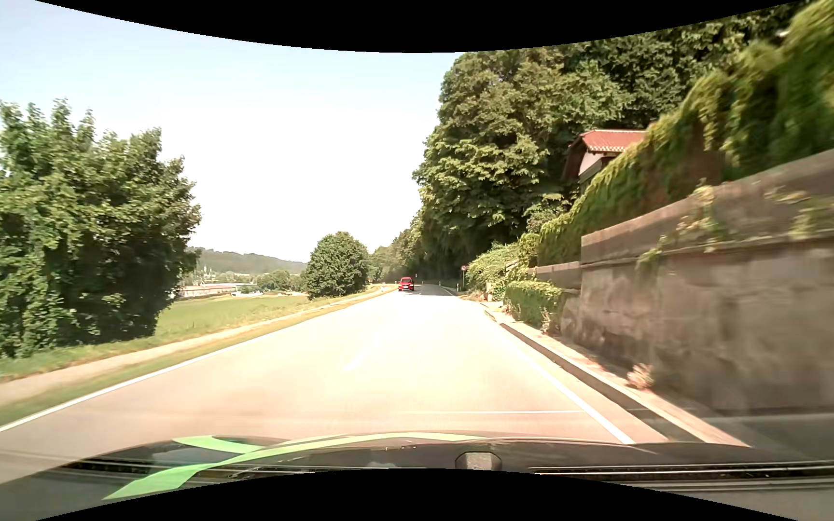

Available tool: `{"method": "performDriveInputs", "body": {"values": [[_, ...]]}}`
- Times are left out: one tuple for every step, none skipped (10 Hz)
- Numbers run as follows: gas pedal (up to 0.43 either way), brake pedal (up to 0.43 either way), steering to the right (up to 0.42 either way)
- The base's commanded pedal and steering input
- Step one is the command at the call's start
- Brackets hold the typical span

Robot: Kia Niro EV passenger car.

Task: Follow the waypoints while adhering to traffic rules and regulations

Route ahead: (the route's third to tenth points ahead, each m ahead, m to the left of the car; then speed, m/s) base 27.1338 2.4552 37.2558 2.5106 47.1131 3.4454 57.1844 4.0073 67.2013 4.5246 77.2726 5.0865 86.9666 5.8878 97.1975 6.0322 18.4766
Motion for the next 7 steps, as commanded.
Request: {"method": "performDriveInputs", "body": {"values": [[0.248,0.000,-0.004],[0.240,0.000,-0.004],[0.209,0.000,-0.004],[0.209,0.000,-0.004],[0.228,0.000,-0.004],[0.248,0.000,-0.004],[0.268,0.000,-0.004]]}}
